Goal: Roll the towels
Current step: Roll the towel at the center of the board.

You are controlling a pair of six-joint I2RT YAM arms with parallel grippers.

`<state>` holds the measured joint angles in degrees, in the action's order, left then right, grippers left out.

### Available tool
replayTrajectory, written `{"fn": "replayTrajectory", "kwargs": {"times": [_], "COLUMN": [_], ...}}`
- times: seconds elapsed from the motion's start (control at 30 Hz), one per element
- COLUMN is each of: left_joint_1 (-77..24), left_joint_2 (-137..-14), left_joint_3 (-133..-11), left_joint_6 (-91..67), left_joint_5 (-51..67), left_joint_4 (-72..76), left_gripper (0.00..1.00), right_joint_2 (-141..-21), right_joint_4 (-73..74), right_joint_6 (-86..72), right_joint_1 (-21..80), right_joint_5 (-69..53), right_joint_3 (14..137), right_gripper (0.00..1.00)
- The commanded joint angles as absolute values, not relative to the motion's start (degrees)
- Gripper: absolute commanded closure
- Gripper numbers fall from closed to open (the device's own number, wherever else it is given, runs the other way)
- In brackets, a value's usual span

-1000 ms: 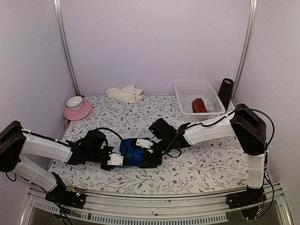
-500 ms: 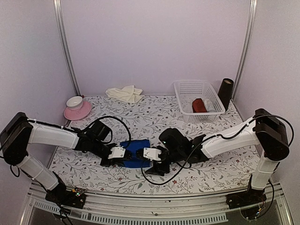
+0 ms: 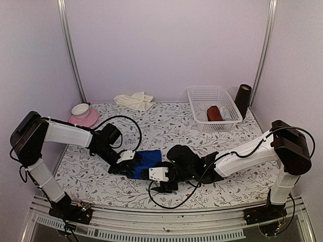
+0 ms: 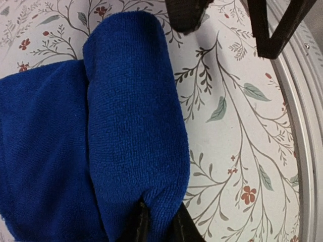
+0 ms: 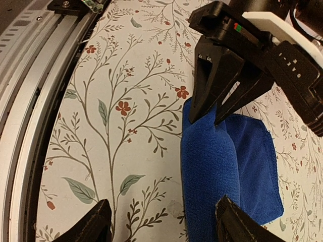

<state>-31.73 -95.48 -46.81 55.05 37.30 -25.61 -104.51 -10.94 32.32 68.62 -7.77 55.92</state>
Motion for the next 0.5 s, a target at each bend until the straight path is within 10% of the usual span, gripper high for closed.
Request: {"fn": "replayTrajectory", "kwargs": {"times": [0.0,0.47], "left_joint_1": [-30.3,-29.5], "left_joint_2": [-98.4,-101.2], "left_joint_3": [-47.9,-50.6], "left_joint_6": [56.1,56.8], "left_joint_5": [38.3,38.9], "left_joint_4": [-32.4,-35.0], "left_gripper": [0.85,0.79], "right_joint_2": [-107.4,-113.6], "right_joint_4": [-12.4,-9.7], "right_joint_6": [33.1,31.2], "right_joint_1": [68.8,66.8], "right_joint_5": [-3.1,1.4], "right_joint_3": [58.6,62.2], "right_gripper": [0.28,0.29]}}
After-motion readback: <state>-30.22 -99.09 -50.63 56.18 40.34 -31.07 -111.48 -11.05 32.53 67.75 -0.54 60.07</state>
